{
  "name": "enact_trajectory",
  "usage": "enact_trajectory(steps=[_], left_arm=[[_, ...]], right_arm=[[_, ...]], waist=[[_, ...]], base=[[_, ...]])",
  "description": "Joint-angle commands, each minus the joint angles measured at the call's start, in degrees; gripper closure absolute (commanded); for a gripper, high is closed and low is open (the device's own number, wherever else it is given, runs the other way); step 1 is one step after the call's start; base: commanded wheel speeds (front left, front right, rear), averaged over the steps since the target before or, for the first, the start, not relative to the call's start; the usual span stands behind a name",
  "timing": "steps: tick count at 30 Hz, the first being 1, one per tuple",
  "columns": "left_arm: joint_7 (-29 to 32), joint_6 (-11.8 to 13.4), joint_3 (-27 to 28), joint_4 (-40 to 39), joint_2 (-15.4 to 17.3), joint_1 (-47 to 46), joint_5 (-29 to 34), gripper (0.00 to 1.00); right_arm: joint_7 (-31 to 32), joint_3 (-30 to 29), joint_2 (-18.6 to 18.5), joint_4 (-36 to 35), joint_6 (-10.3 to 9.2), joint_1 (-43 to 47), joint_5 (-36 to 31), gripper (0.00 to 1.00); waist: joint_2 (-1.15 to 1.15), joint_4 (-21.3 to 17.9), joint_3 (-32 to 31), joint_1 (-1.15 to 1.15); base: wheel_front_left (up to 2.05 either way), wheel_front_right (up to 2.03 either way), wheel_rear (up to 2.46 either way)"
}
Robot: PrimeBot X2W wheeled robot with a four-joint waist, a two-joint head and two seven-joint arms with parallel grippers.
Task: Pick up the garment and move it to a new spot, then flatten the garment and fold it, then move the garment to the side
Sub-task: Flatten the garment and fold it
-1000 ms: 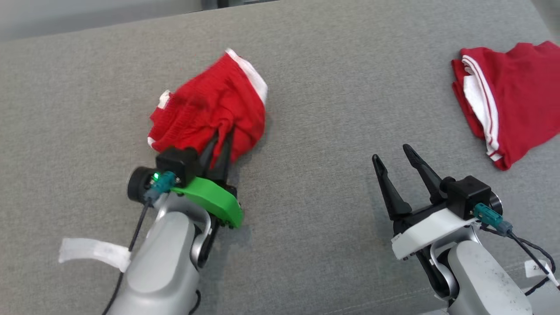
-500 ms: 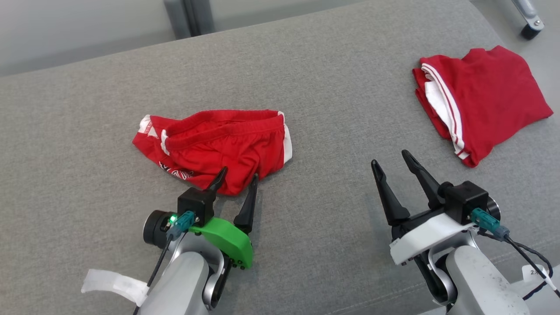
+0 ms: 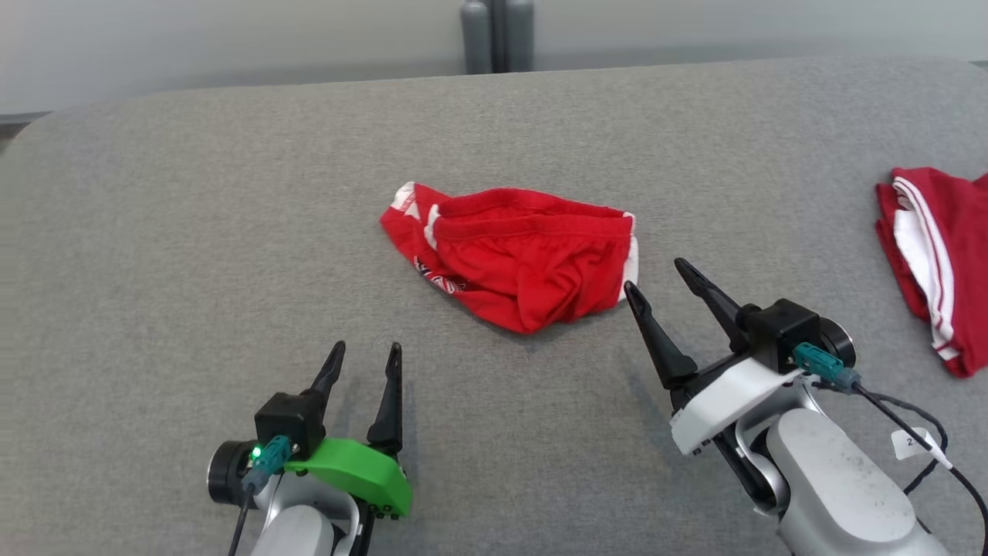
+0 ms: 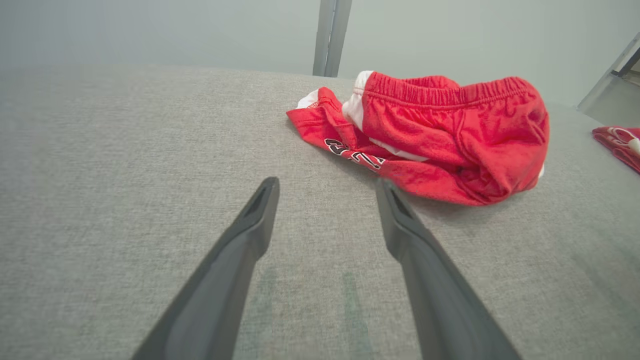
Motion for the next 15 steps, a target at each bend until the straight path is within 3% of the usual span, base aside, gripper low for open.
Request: enact_trajectory(steps=[1, 9, 15], left_arm=[[0.00, -0.07, 1.10, -0.51, 0.21, 1.57, 1.09, 0.00], [0.00, -0.08, 4.98, -2.67, 0.18, 5.68, 1.44, 0.00], [0.00, 0.72, 4.12, -4.10, 0.16, 5.28, -0.22, 0.00]], right_arm=[[-0.15, 0.46, -0.55, 0.92, -0.07, -1.56, 0.60, 0.00], [-0.15, 4.75, -3.85, 7.32, -0.07, -9.92, 0.75, 0.00], [-0.14, 11.61, -6.87, 14.16, -0.07, -17.64, 0.92, 0.00]], waist=[[0.00, 6.62, -1.67, 0.00], [0.00, 12.63, 0.07, 0.00], [0.00, 16.25, 2.30, 0.00]], base=[[0.00, 0.00, 0.00], [0.00, 0.00, 0.00], [0.00, 0.00, 0.00]])
